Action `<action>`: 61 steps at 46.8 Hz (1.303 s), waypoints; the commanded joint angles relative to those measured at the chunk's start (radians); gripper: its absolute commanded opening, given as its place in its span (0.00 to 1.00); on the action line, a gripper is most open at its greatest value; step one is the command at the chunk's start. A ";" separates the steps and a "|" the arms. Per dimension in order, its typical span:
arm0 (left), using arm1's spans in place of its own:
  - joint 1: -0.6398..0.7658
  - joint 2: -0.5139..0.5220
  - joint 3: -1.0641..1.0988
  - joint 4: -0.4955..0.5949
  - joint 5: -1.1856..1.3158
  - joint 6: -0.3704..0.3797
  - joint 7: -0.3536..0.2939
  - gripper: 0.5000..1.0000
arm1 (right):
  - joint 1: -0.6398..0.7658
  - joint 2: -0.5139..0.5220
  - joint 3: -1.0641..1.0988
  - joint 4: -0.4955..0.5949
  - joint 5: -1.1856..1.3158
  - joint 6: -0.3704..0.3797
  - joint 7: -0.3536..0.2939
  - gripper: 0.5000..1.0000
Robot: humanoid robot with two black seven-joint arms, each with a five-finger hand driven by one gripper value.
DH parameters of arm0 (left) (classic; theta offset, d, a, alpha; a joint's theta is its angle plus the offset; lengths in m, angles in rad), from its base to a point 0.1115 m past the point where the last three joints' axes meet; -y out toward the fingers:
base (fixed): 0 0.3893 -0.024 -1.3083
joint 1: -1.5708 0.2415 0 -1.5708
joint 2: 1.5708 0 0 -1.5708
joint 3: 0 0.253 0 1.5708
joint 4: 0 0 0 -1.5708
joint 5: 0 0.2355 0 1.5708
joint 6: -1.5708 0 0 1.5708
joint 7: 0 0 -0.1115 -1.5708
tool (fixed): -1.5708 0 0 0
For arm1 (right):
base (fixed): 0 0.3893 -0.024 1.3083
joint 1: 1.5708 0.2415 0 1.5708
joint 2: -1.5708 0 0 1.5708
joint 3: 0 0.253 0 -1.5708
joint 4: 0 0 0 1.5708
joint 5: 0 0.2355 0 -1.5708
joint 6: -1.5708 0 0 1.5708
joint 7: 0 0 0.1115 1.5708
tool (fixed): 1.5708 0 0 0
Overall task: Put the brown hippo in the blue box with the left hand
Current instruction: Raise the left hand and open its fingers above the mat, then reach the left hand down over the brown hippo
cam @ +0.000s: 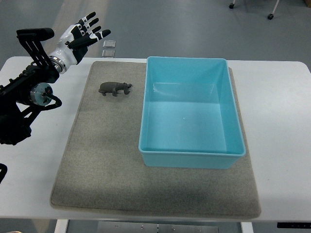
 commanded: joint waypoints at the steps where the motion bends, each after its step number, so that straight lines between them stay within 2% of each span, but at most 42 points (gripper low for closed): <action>1: -0.003 0.007 0.005 0.001 0.001 -0.050 0.000 0.99 | 0.000 0.000 0.000 0.000 0.000 0.000 0.000 0.87; 6: -0.007 0.012 0.006 0.001 0.003 -0.099 0.008 0.99 | 0.000 0.000 0.000 0.000 0.000 0.000 0.000 0.87; 21: -0.023 0.027 0.005 0.003 0.001 -0.172 0.023 0.99 | 0.000 0.000 0.000 0.000 0.000 0.000 0.000 0.87; 27: -0.021 0.030 0.011 0.008 0.047 -0.172 0.029 0.99 | 0.000 0.000 0.000 0.000 0.000 0.000 0.000 0.87; 42: -0.030 0.035 0.011 0.006 0.515 -0.094 0.037 0.99 | 0.000 0.000 0.000 0.000 0.000 0.000 0.000 0.87; 61: -0.090 0.079 0.129 -0.009 0.792 -0.125 0.039 0.99 | 0.000 0.000 0.000 0.000 0.000 0.000 0.000 0.87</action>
